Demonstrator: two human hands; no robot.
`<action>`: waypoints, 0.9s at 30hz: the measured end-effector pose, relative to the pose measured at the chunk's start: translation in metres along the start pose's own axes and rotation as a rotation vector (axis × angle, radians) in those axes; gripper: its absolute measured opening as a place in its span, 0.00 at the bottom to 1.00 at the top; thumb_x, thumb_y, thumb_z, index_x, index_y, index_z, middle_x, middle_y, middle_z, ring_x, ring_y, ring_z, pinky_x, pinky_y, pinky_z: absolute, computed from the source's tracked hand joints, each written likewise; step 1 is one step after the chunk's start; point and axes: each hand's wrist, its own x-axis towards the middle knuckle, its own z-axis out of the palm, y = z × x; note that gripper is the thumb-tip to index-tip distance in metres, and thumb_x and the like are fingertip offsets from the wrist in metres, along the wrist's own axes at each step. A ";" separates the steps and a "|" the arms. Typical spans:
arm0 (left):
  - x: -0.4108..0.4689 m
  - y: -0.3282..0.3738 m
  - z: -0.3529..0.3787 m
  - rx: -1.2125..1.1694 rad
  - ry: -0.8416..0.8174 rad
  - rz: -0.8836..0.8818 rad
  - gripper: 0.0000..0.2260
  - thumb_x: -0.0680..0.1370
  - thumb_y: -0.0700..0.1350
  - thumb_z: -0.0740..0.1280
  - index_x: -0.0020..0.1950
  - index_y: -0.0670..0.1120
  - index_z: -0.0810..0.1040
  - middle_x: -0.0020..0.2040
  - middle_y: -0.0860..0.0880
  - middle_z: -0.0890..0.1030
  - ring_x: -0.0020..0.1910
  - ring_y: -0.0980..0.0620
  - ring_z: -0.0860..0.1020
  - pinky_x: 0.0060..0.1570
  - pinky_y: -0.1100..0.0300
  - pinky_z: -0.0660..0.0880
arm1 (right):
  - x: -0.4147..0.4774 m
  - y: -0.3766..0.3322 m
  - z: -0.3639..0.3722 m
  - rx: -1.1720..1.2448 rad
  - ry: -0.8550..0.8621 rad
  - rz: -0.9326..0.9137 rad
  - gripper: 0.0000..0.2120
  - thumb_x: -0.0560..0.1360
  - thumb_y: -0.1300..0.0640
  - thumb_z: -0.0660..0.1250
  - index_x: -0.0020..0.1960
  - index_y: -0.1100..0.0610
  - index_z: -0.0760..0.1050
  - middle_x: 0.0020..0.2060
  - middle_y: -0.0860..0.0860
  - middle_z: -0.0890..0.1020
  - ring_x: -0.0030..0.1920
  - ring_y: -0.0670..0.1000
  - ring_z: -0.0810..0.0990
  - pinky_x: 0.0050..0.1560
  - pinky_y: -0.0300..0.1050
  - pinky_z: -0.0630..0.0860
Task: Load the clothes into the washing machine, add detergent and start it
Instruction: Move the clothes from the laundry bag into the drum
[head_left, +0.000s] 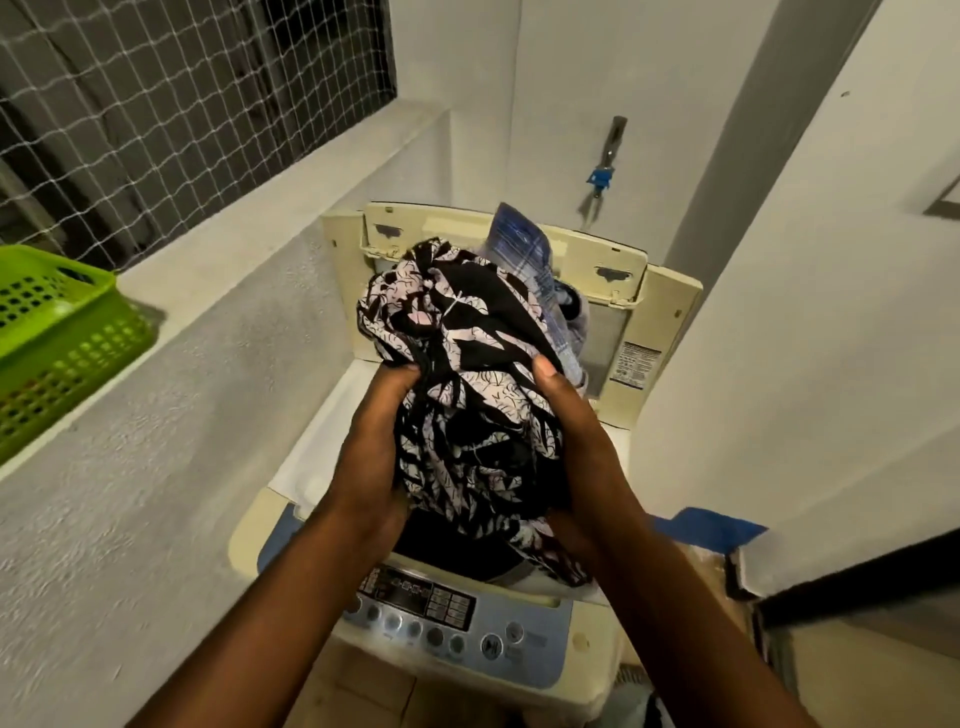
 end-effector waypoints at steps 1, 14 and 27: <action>0.000 0.002 -0.002 0.002 0.014 0.024 0.19 0.84 0.53 0.58 0.68 0.47 0.80 0.62 0.44 0.85 0.61 0.45 0.84 0.56 0.51 0.79 | 0.004 -0.001 0.003 0.004 -0.030 0.009 0.26 0.82 0.42 0.66 0.79 0.44 0.68 0.73 0.54 0.79 0.72 0.60 0.79 0.73 0.68 0.71; 0.040 -0.014 -0.058 0.077 0.039 -0.042 0.18 0.84 0.51 0.58 0.70 0.48 0.78 0.65 0.45 0.84 0.64 0.46 0.82 0.58 0.50 0.78 | 0.042 0.047 0.007 -0.040 0.059 0.036 0.23 0.83 0.45 0.66 0.77 0.45 0.71 0.69 0.54 0.83 0.69 0.58 0.82 0.71 0.64 0.75; 0.101 -0.054 -0.114 0.171 -0.012 -0.364 0.12 0.79 0.48 0.66 0.59 0.49 0.85 0.58 0.42 0.86 0.61 0.39 0.82 0.65 0.41 0.76 | 0.063 0.117 -0.016 0.006 0.272 0.202 0.22 0.81 0.42 0.68 0.73 0.46 0.76 0.66 0.56 0.85 0.66 0.59 0.84 0.72 0.64 0.74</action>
